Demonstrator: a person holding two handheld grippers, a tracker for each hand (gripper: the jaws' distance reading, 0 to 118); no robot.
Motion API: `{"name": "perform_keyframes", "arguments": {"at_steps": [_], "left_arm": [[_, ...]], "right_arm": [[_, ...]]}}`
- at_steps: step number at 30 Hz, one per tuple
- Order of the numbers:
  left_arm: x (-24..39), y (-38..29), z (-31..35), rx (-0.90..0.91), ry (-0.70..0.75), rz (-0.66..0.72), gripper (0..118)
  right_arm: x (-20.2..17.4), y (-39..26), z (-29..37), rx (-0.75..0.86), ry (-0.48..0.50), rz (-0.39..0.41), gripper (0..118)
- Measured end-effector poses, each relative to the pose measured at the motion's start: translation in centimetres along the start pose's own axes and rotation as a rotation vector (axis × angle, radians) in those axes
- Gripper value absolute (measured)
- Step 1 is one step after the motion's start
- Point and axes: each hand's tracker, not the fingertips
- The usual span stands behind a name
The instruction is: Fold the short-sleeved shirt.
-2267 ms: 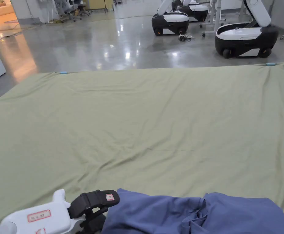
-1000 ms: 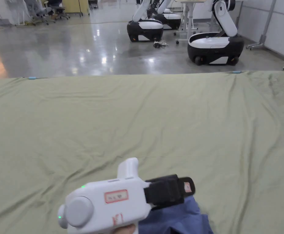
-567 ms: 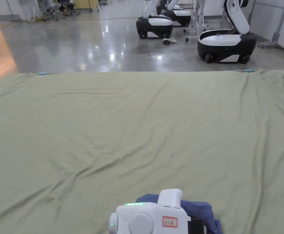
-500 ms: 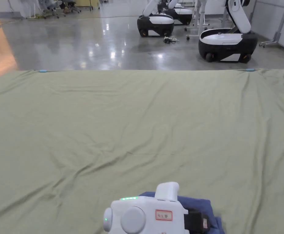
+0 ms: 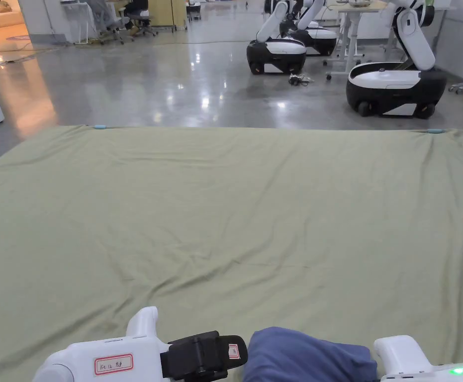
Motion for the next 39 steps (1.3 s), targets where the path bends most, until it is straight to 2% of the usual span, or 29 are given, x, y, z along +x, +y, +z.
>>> {"name": "perform_keyframes", "arguments": {"at_steps": [2,5,8,9,10,12,15,19,22,24,28,30,33,37,39], "left_arm": [[-1.0,-0.1,-1.5,-0.032,-0.043,0.074,76],[-1.1,-0.4,-4.2,-0.082,-0.08,0.127,75],[-0.5,-0.7,-6.5,-0.121,-0.125,0.116,72],[-0.2,-0.7,-6.8,-0.118,-0.09,0.105,59],[0.1,-0.7,-7.0,-0.114,-0.021,0.069,40],[0.4,-0.9,-7.2,-0.108,0.054,0.013,29],[0.0,-0.8,-7.2,-0.107,0.023,0.068,29],[0.5,-0.8,-7.0,-0.108,0.03,0.065,28],[1.1,0.1,-6.3,-0.108,0.011,0.059,29],[1.8,1.2,-4.7,-0.086,-0.04,0.061,29],[2.5,4.7,3.7,0.039,-0.064,0.021,29],[1.6,6.5,9.2,0.104,0.005,0.009,29],[-1.3,8.9,17.4,0.198,0.166,0.04,28],[-5.4,11.4,25.2,0.273,0.42,0.063,28],[-7.7,12.5,27.8,0.317,0.471,0.088,29]], "right_arm": [[-0.1,-0.3,-0.5,0.005,-0.022,0.052,0],[0.6,-0.4,-0.3,0.008,0.004,-0.004,0],[1.3,-0.7,-0.4,0.019,0.031,-0.036,0],[1.4,-0.8,-0.5,0.021,0.034,-0.04,0],[1.6,-1.0,-0.5,0.027,0.04,-0.046,0],[1.4,-1.3,-0.4,0.042,0.048,-0.062,0],[1.8,-1.7,-0.4,0.066,0.07,-0.097,0],[2.1,-2.0,-0.3,0.086,0.098,-0.148,0],[2.4,-2.1,0.3,0.126,0.138,-0.228,0],[2.2,-1.9,1.6,0.2,0.179,-0.222,0],[1.8,-0.5,5.7,0.363,0.211,-0.194,0],[1.7,-0.1,7.0,0.379,0.255,-0.183,0],[-0.5,-0.3,8.7,0.392,0.288,-0.185,0],[-0.9,-0.7,8.1,0.382,0.413,-0.296,0],[-1.3,-0.7,7.8,0.384,0.41,-0.301,0]]}}
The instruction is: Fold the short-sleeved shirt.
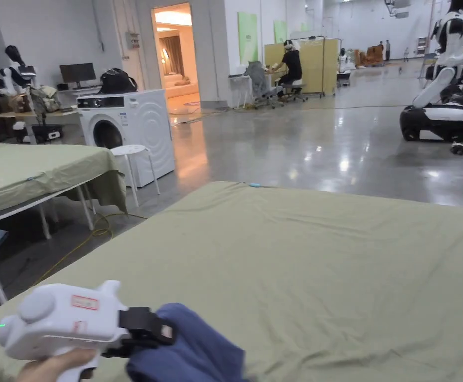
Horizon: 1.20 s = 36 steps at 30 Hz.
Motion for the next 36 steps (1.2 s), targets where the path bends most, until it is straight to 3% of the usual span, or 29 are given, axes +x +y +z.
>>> {"name": "perform_keyframes", "arguments": {"at_steps": [3,6,8,11,16,20,21,23,25,29,36], "left_arm": [[-3.4,1.7,-0.1,0.065,0.024,0.114,29],[-3.8,2.3,-0.8,0.104,0.08,0.083,29],[-4.1,3.1,-1.8,0.082,0.208,0.073,35],[-2.2,4.5,-1.5,0.116,0.383,-0.029,66],[4.4,6.9,3.1,0.246,0.474,-0.266,70],[11.9,3.9,7.2,0.408,0.377,-0.539,70],[13.0,2.8,8.1,0.45,0.299,-0.573,70],[15.8,-0.9,10.1,0.535,-0.005,-0.568,70],[18.0,-4.3,11.0,0.593,-0.142,-0.592,69],[23.3,-12.5,11.7,0.82,-0.072,-0.776,68],[27.6,-20.7,10.2,0.873,-0.018,-0.847,60]], "right_arm": [[-0.6,-0.1,-0.7,-0.017,-0.028,0.014,0],[-1.2,0.2,-0.3,-0.029,-0.052,0.046,0],[-1.6,0.5,0.3,-0.028,-0.066,0.038,0],[-2.3,1.1,1.5,-0.002,-0.051,0.031,0],[-2.7,2.2,4.0,0.078,-0.167,0.16,0],[-4.6,3.0,6.3,0.177,-0.231,0.266,0],[-5.1,3.2,6.8,0.209,-0.253,0.302,0],[-6.0,3.4,7.6,0.272,-0.304,0.38,0],[-6.6,3.5,8.4,0.345,-0.317,0.435,0],[-6.8,4.0,10.0,0.428,-0.232,0.386,0],[-7.0,2.0,10.5,0.51,-0.324,0.48,0]]}}
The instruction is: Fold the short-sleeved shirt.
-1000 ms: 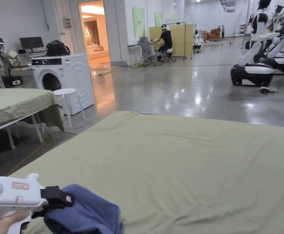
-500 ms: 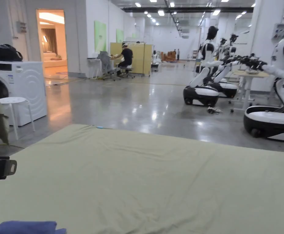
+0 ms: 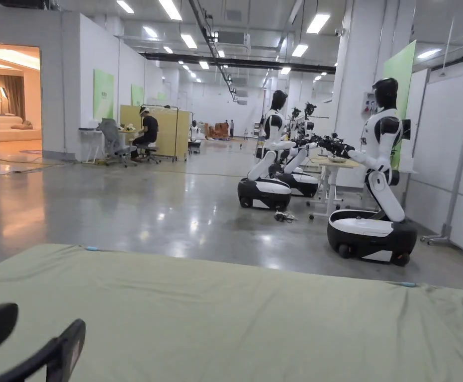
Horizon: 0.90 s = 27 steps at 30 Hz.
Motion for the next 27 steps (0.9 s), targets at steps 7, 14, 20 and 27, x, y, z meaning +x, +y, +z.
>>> {"name": "perform_keyframes", "arguments": {"at_steps": [7,14,20,27], "left_arm": [[3.6,-4.3,0.2,0.003,0.075,0.002,10],[3.2,-4.6,-0.4,-0.07,0.02,0.051,3],[2.7,-4.7,-0.4,-0.092,0.052,0.052,3],[2.4,-5.3,-0.4,-0.1,0.036,0.107,3]], "right_arm": [[0.2,-2.6,1.2,0.069,-0.085,0.033,0],[2.3,-4.6,0.5,0.041,-0.134,0.039,0],[2.3,-4.5,0.2,0.041,-0.133,0.04,0],[1.4,-4.5,0.2,0.043,-0.14,0.066,0]]}}
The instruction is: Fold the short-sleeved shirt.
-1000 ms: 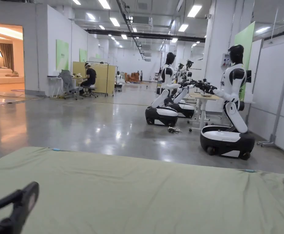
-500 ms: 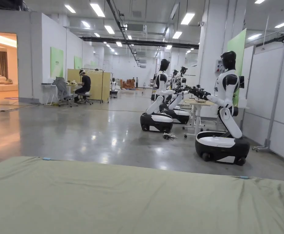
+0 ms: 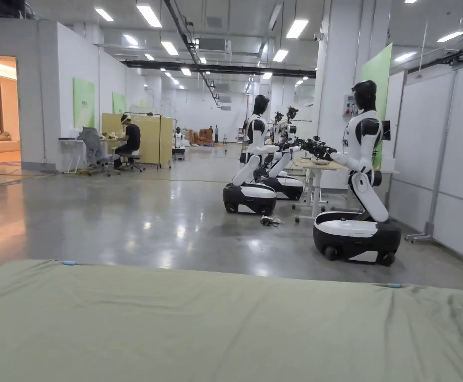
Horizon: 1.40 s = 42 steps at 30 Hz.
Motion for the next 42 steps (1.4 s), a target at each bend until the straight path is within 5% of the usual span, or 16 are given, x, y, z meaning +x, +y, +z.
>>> {"name": "perform_keyframes", "arguments": {"at_steps": [6,7,8,10,11,12,14,18,27,36,42], "left_arm": [[0.6,-0.6,-0.2,-0.008,-0.079,-0.015,4],[0.8,-0.6,-0.1,-0.002,-0.079,-0.037,13],[0.9,-0.6,-0.1,0.013,-0.068,-0.058,42],[0.9,-0.6,0.1,0.02,-0.115,-0.01,76],[0.8,-0.5,0.2,0.031,-0.141,0.029,77],[0.6,-0.5,0.3,0.04,-0.159,0.061,77],[0.4,-0.5,0.4,0.048,-0.163,0.058,78],[0.7,-0.2,0.7,0.054,-0.114,0.01,94],[0.0,-0.3,1.0,0.041,-0.113,0.062,94],[-0.4,0.5,1.6,0.048,-0.111,0.079,94],[-0.6,0.5,1.5,0.031,-0.116,0.072,94]], "right_arm": [[-0.4,0.1,0.3,0.001,0.001,0.009,0],[-0.4,0.2,0.5,0.015,-0.01,0.007,0],[-0.3,0.2,0.6,0.028,-0.014,0.002,5],[0.1,0.5,1.1,0.067,0.042,-0.037,46],[0.2,0.7,1.1,0.056,0.052,-0.056,87],[0.2,0.8,1.0,0.045,0.052,-0.069,106],[-0.2,1.4,1.4,0.066,0.052,-0.077,117],[-0.4,2.2,1.7,0.066,0.065,-0.079,118],[-1.0,3.1,1.6,0.014,0.108,-0.07,118],[-0.1,4.4,0.6,-0.111,0.234,-0.306,118],[-0.4,5.4,0.7,-0.081,0.187,-0.335,118]]}}
